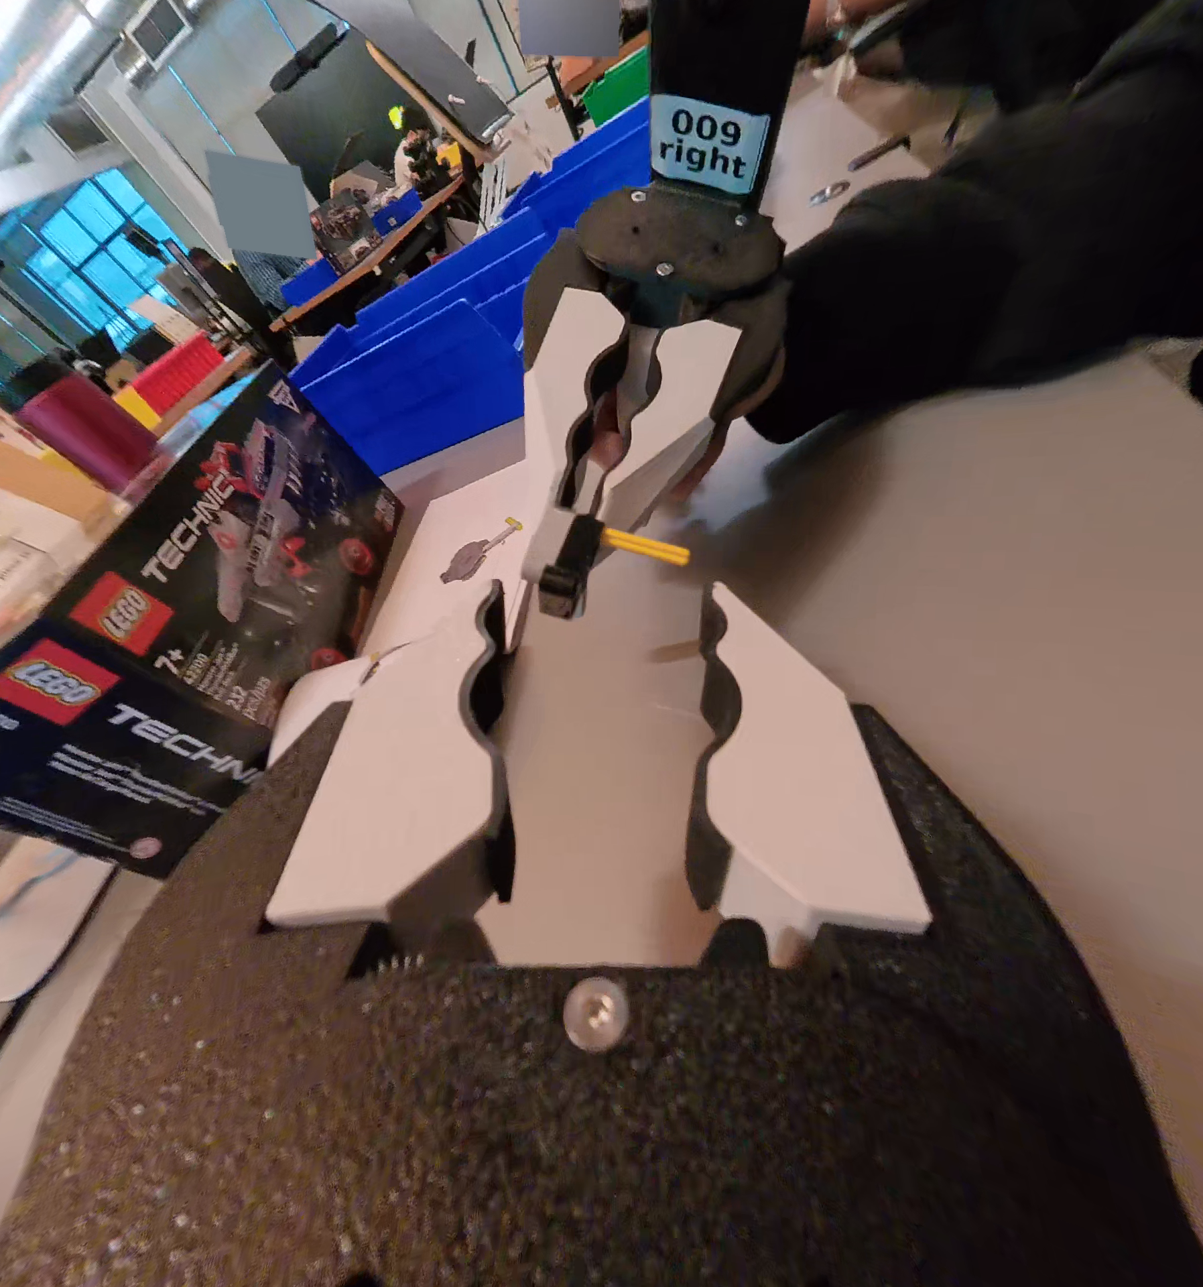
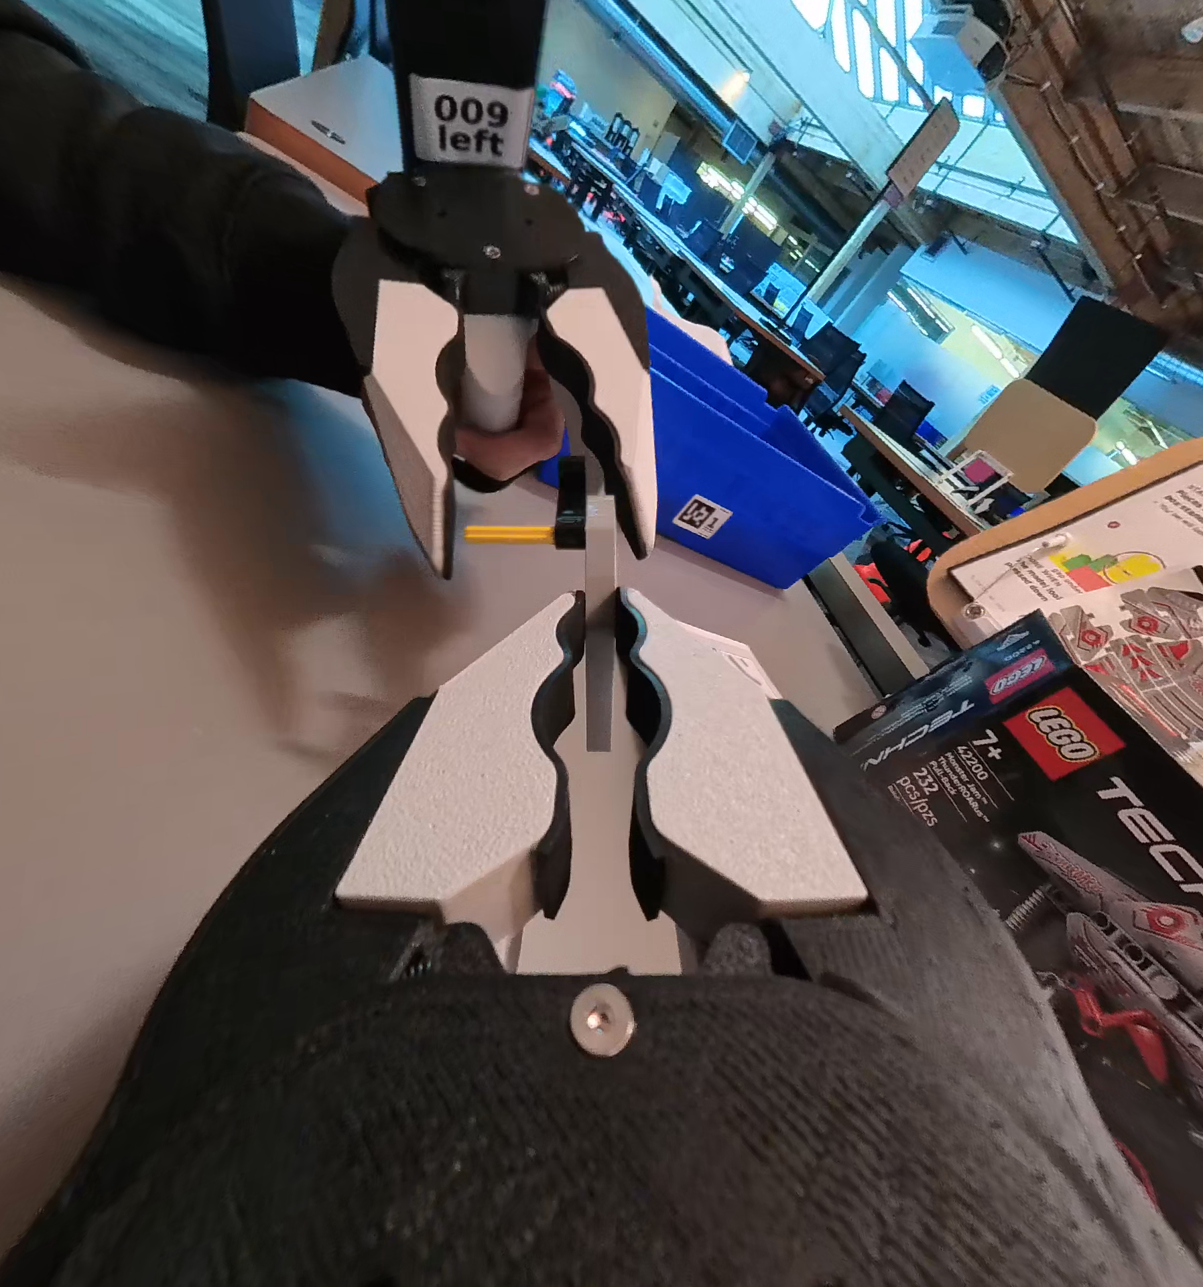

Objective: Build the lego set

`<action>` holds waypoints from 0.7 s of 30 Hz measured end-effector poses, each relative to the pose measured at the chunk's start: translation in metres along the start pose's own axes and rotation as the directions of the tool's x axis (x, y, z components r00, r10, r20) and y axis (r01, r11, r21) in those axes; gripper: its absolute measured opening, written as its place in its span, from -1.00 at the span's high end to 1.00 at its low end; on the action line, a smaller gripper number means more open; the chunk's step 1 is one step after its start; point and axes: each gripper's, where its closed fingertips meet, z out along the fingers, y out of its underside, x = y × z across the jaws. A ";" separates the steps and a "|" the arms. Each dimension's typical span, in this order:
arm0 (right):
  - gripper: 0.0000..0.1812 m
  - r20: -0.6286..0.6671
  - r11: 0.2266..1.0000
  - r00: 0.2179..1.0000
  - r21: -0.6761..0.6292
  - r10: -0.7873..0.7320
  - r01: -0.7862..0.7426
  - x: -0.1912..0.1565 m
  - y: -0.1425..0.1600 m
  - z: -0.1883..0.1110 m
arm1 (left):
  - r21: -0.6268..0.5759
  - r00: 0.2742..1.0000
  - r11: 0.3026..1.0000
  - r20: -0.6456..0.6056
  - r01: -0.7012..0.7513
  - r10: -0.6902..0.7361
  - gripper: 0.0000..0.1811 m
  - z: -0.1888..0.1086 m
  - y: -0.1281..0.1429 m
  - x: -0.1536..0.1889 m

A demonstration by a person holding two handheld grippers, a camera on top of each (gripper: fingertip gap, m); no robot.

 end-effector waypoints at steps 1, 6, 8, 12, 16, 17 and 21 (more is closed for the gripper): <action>0.93 0.000 1.000 1.000 -0.005 -0.010 0.010 -0.001 0.000 0.001 | -0.002 1.000 1.000 0.006 -0.019 0.019 0.45 0.000 -0.001 0.000; 0.93 -0.006 0.999 0.999 -0.021 -0.043 0.043 -0.002 0.002 0.002 | 0.006 0.998 0.998 0.007 -0.057 0.057 0.53 -0.001 -0.004 0.002; 0.93 0.002 0.999 0.999 -0.019 -0.035 0.035 -0.002 0.002 0.002 | 0.010 0.998 0.998 0.004 -0.057 0.057 0.53 -0.001 -0.004 0.003; 0.94 0.041 0.999 0.999 -0.027 -0.020 0.021 -0.008 0.005 0.003 | -0.004 0.997 0.997 -0.024 -0.075 0.075 0.53 0.000 -0.002 0.008; 0.94 0.067 0.999 0.998 -0.029 -0.020 0.022 -0.011 0.005 0.002 | -0.017 0.996 0.997 -0.053 -0.078 0.077 0.54 0.002 -0.001 0.012; 0.94 0.064 0.999 0.998 -0.027 -0.022 0.023 -0.011 0.005 0.002 | -0.013 0.996 0.997 -0.052 -0.078 0.078 0.54 0.002 -0.001 0.012; 0.94 0.067 0.999 0.998 -0.028 -0.020 0.022 -0.012 0.005 0.003 | -0.009 0.996 0.998 -0.067 -0.065 0.064 0.55 0.001 0.000 0.012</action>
